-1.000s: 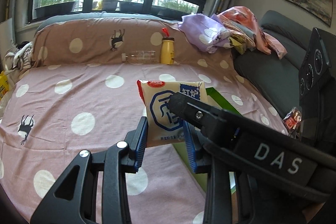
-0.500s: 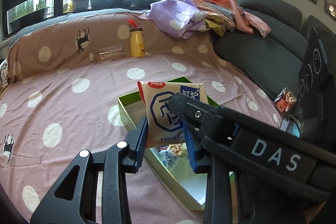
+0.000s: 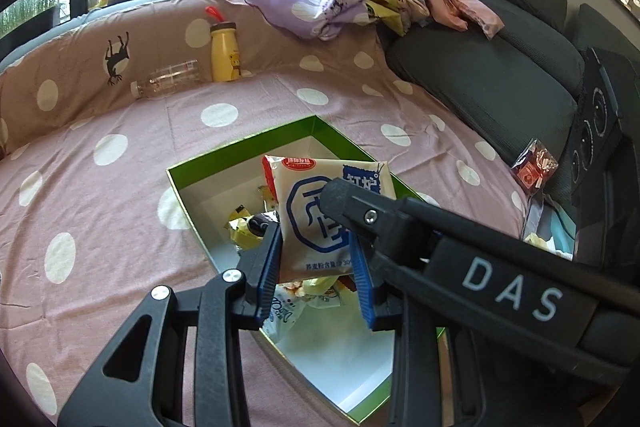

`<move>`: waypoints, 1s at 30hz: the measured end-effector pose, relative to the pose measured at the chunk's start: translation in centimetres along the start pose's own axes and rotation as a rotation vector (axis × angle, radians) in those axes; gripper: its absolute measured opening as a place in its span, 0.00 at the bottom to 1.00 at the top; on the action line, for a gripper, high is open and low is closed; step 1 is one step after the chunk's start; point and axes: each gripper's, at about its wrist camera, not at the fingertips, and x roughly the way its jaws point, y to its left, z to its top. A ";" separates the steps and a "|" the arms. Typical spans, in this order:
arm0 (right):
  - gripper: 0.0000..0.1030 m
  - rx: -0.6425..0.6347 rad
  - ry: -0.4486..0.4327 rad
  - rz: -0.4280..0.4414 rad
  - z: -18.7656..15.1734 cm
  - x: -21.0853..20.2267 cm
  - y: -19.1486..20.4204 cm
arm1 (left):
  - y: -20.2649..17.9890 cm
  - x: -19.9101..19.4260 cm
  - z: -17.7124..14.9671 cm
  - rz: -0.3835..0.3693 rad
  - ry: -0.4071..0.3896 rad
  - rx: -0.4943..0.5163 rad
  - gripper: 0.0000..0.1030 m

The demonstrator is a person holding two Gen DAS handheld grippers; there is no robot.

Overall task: Organize snacks
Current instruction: 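Lower the biscuit packet into the box and open the right gripper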

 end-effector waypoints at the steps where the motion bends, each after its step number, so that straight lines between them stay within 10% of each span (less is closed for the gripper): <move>1: 0.53 0.004 0.004 -0.005 0.0 0.1 -0.2 | 0.0 0.4 0.0 -0.005 0.010 -0.002 0.31; 30: 0.53 0.072 0.086 -0.103 0.3 2.9 -3.2 | -0.1 4.9 -0.4 -0.077 0.143 -0.049 0.32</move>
